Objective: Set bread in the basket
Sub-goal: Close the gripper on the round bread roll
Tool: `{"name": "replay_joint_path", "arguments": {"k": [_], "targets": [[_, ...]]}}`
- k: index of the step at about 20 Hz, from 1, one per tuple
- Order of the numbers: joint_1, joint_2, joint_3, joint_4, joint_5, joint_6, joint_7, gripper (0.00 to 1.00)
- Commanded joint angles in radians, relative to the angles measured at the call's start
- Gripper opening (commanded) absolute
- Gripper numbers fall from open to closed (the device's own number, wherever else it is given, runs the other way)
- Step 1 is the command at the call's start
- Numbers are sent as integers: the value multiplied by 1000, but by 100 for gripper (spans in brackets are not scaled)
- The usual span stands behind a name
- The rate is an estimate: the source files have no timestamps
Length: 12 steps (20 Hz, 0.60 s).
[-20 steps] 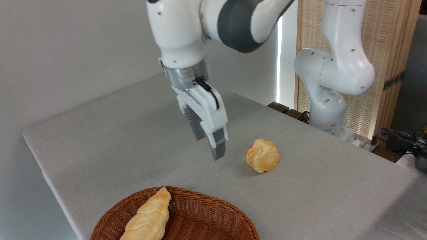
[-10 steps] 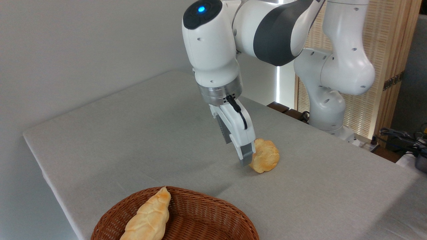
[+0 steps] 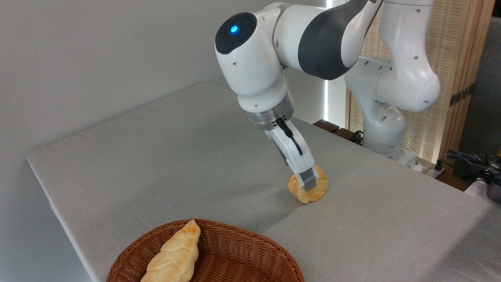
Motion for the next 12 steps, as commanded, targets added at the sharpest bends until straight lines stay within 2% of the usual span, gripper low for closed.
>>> {"name": "replay_joint_path", "arguments": {"k": [1, 11, 12], "targets": [[1, -1, 19, 0, 26, -22, 17, 100], [-10, 63, 9, 3, 26, -31, 13, 100], [-10, 63, 9, 6, 26, -25, 17, 90]]}}
